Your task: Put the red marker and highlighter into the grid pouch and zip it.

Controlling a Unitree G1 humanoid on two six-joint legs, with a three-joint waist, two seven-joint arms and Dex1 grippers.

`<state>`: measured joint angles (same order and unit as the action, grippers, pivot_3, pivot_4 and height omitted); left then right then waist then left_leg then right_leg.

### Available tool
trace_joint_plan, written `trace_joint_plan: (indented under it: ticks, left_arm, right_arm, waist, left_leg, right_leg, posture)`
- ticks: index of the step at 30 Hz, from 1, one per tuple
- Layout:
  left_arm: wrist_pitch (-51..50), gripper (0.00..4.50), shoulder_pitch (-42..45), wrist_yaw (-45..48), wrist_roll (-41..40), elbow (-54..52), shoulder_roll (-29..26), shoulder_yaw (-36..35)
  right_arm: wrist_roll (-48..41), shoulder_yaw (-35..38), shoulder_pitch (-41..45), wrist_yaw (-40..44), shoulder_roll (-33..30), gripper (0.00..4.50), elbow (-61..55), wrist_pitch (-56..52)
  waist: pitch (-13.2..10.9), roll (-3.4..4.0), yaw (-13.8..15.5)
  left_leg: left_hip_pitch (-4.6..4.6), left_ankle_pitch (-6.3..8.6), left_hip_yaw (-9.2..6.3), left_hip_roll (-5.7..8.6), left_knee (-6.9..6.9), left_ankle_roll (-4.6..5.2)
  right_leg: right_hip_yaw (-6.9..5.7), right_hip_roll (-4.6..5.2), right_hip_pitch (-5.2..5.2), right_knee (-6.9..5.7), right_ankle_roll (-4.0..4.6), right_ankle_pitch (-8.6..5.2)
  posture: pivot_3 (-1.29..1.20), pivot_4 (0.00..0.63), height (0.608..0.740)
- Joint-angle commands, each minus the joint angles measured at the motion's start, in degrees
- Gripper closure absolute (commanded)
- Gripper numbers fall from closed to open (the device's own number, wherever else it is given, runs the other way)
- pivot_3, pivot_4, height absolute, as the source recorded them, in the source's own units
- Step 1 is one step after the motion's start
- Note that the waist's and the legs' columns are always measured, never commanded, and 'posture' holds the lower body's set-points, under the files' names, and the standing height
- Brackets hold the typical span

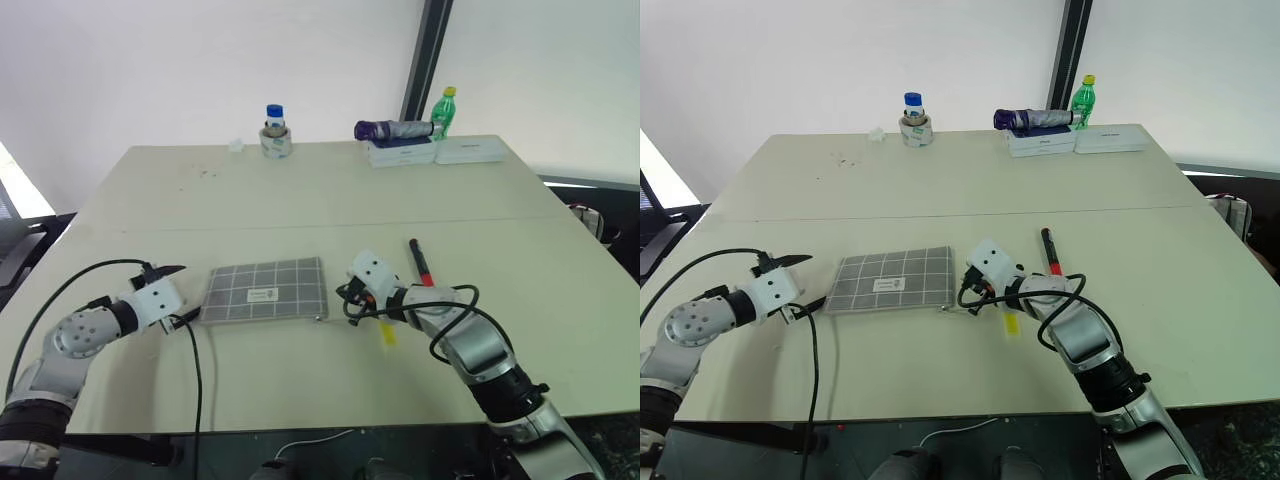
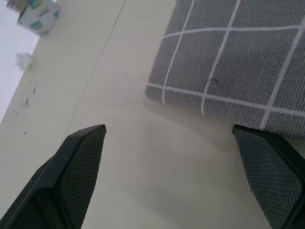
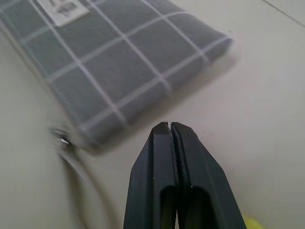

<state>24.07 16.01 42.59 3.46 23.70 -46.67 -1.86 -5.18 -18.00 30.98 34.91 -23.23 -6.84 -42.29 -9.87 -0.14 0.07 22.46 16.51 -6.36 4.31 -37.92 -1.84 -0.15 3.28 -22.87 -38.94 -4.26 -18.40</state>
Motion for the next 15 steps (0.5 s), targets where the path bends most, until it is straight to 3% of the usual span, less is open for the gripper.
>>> trace_joint_plan:
  ticks: [1, 8, 15]
  left_arm:
    - [0.33, 0.0, -1.88, 3.0, -2.44, -4.38, 0.57, 1.02]
    - [-3.34, 0.0, -7.81, 5.31, -4.52, -13.66, 0.7, 1.39]
    - [-5.0, 0.0, -10.71, 4.8, -4.37, -16.3, 0.62, 0.71]
  right_arm:
    - [1.27, -0.39, 1.58, -0.86, 0.79, 4.42, -0.34, 0.32]
    - [3.33, -1.09, 2.85, -1.25, 0.99, 4.42, 2.21, 2.33]
    - [2.47, 1.4, 6.13, 0.29, 0.6, 4.42, 2.52, 2.45]
  waist:
    - [0.0, 0.0, -0.07]
    - [0.0, 0.0, -0.9]
    - [0.01, 0.0, -0.92]
  left_leg:
    - [0.0, 0.0, 0.0, 0.0, 0.0, 0.0]
    - [-0.01, 0.0, -0.01, 0.0, 0.0, 0.0]
    - [-0.03, 0.01, -0.01, 0.0, 0.0, 0.02]
  right_leg:
    - [0.0, 0.0, 0.0, -0.02, 0.0, 0.0]
    - [0.0, 0.0, -0.02, -0.06, 0.0, 0.0]
    - [0.01, -0.01, -0.04, -0.11, 0.0, 0.0]
  posture:
    - [0.0, 0.15, 0.74]
    - [0.0, 0.15, 0.74]
    - [0.0, 0.15, 0.74]
